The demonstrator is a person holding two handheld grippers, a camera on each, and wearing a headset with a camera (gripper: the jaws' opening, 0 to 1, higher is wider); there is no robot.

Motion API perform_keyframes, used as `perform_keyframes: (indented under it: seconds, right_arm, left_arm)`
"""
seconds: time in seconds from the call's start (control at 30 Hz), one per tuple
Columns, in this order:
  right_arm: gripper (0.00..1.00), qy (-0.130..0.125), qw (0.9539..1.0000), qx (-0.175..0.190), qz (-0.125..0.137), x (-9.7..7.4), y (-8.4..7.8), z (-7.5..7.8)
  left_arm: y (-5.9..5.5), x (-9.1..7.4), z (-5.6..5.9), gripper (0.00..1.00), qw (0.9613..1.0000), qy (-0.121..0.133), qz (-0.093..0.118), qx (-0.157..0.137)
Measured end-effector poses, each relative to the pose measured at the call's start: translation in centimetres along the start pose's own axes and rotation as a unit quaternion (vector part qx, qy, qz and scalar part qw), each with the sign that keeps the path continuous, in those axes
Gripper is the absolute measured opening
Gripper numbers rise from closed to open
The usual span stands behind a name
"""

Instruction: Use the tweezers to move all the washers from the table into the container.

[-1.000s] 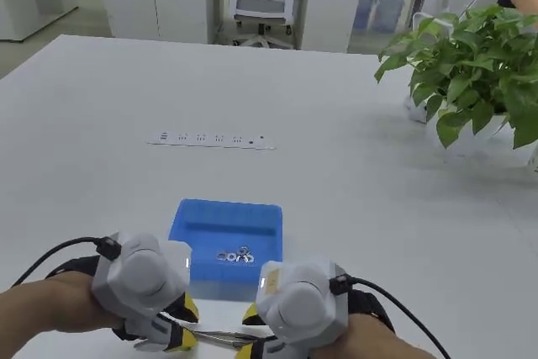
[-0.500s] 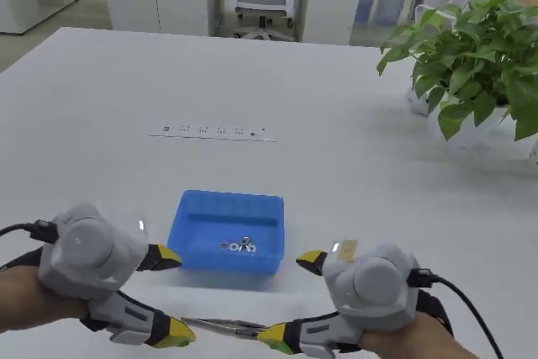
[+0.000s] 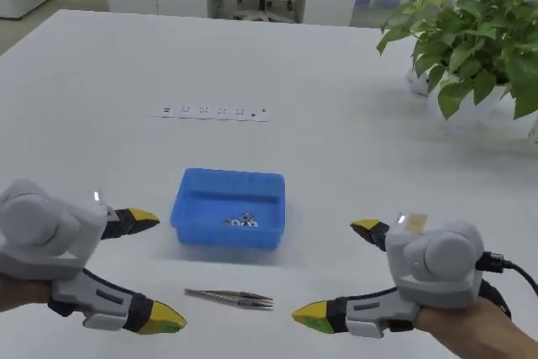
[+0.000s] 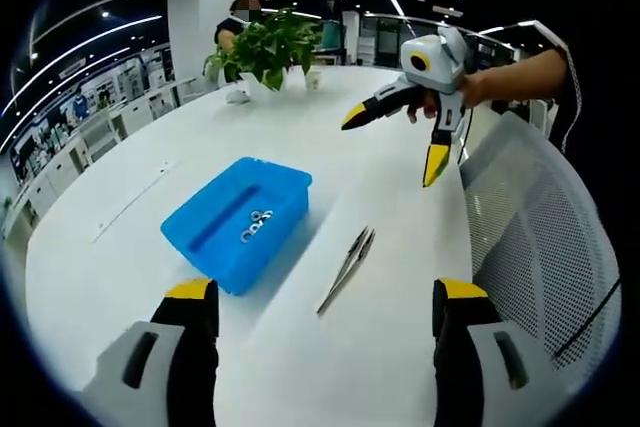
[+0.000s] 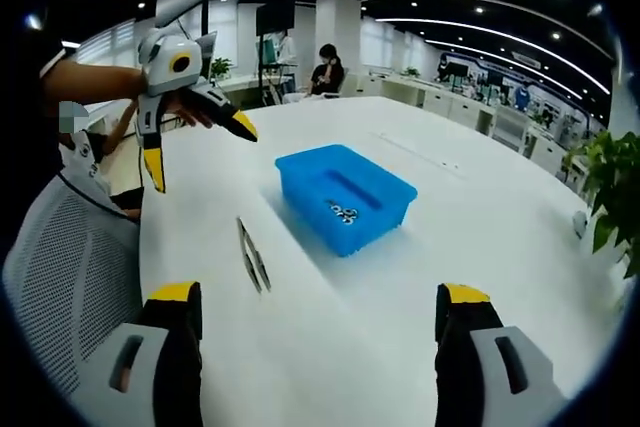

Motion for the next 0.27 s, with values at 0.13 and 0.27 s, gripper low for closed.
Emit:
perform_keyframes:
  seconds: [0.13,0.27]
  right_arm:
    - [1.00,0.004,1.0000,0.002,0.003,-0.32,-0.18,-0.32]
    - [1.00,0.006,1.0000,-0.001,0.001,-0.23,-0.14,-0.48]
  left_arm:
    - [0.08,0.00,-0.19,0.99,1.0000,0.006,0.004,0.001]
    - [0.29,0.01,-0.26,0.99,0.9999,0.007,0.005,0.005]
Point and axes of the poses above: the centre of the closed fingertips' face, and the gripper's own axes: x roughly forward along the fingers, z roughly to its right, y roughly out of its top, the point moved 4 cm from there along -x, roughly backward along the fingers, and after that the axes turned 7 degrees about y, right-handed, at the moved point
